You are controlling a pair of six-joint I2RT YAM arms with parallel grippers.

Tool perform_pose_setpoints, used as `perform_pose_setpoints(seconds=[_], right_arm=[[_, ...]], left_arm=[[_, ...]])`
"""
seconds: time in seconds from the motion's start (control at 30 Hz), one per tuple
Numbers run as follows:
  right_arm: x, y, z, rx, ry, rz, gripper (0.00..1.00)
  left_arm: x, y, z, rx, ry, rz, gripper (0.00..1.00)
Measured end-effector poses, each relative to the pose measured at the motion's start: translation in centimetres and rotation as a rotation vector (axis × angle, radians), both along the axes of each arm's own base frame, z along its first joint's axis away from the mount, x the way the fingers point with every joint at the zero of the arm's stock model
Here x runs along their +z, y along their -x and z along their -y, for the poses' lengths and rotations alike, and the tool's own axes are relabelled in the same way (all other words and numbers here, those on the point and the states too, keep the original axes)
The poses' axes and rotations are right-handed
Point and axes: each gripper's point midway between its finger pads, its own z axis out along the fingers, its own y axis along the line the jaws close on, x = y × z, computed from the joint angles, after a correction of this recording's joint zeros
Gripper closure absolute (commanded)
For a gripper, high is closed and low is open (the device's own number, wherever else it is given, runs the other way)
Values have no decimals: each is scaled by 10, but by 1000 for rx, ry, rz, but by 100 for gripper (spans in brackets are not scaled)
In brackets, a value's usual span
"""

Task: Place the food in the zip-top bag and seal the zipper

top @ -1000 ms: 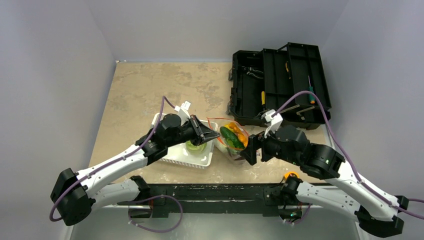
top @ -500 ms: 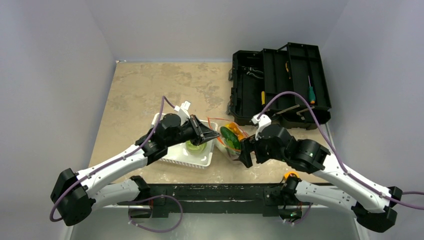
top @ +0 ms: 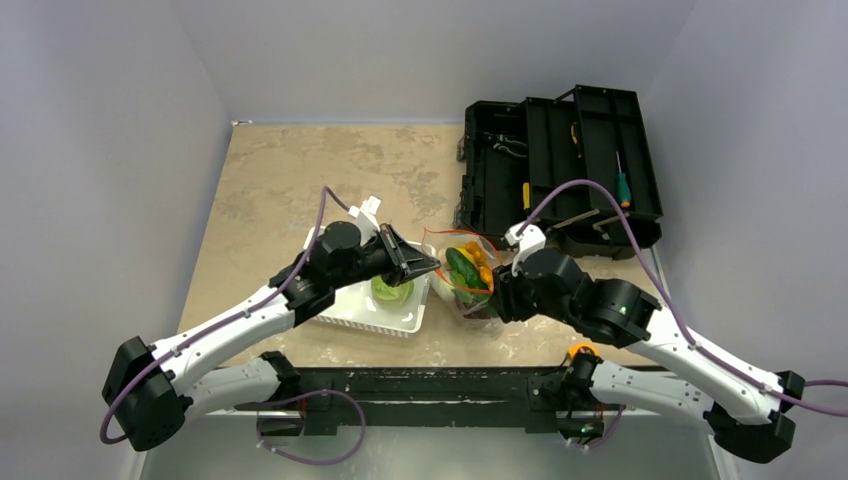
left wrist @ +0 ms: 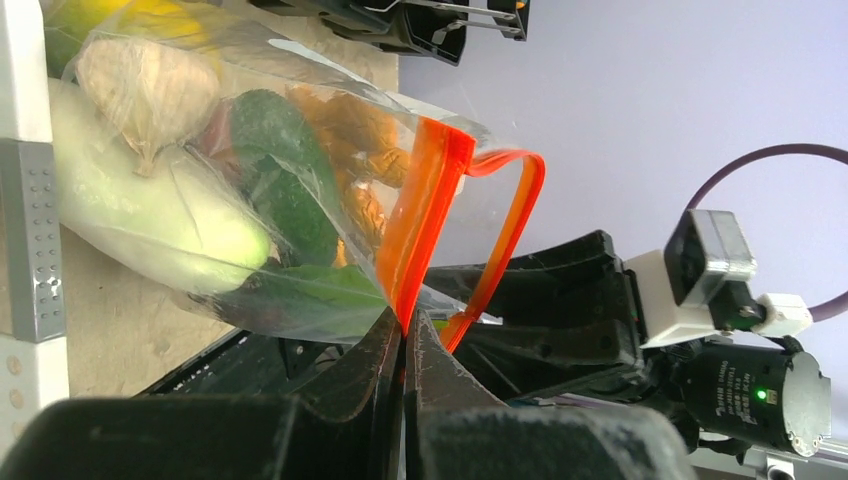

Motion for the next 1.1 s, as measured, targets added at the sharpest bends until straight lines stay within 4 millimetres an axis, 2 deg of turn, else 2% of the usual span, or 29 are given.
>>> perform_pose_setpoints(seconds=[0.17,0.27,0.43,0.53,0.73,0.97,1.1], right_arm=[[19,-6,-2,-13,-78,68,80],[25,-10,-3,-27,-97,95,83],[31,-16,-10,-25,-114,123,100],[33,-20,-16,-14,-119,138,100],[42,-32,-39,33,-189,215,100],[39,-47,-68,95,-220,279,100],[41,-52,-77,129,-218,309,100]], left_arm=[[0,-1,-1,4,-1,0,100],[0,0,-1,3,-2,2,100],[1,0,-6,20,-14,9,100],[1,0,-16,49,-40,23,100],[-2,-2,-47,130,-125,56,100],[4,3,-78,186,-218,114,100],[2,8,-86,170,-273,144,83]])
